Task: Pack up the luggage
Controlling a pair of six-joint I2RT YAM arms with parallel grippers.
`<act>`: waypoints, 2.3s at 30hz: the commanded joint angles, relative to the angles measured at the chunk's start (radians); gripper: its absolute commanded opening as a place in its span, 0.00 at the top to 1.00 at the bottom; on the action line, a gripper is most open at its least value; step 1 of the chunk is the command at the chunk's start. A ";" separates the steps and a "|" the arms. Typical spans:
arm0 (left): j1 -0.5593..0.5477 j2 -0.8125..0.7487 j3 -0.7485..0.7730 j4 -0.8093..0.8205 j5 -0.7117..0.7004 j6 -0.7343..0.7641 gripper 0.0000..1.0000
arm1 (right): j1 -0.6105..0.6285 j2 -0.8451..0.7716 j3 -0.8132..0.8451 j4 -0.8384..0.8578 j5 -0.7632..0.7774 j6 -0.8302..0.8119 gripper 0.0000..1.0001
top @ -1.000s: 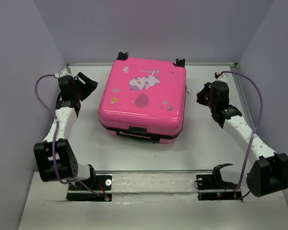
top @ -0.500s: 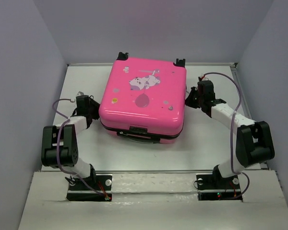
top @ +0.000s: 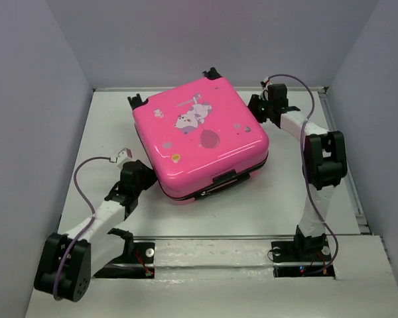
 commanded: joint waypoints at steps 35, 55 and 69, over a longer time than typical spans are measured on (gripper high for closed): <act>-0.311 -0.320 0.308 -0.174 -0.261 0.111 0.67 | 0.423 -1.201 -0.815 0.133 -0.108 -0.093 0.88; -0.366 -0.492 -0.006 -0.226 -0.017 0.050 0.70 | 0.435 -0.876 -0.949 0.409 -0.005 -0.170 0.46; -0.666 -0.257 0.029 -0.118 -0.152 0.036 0.70 | 0.435 -0.812 -0.946 0.467 -0.097 -0.144 0.61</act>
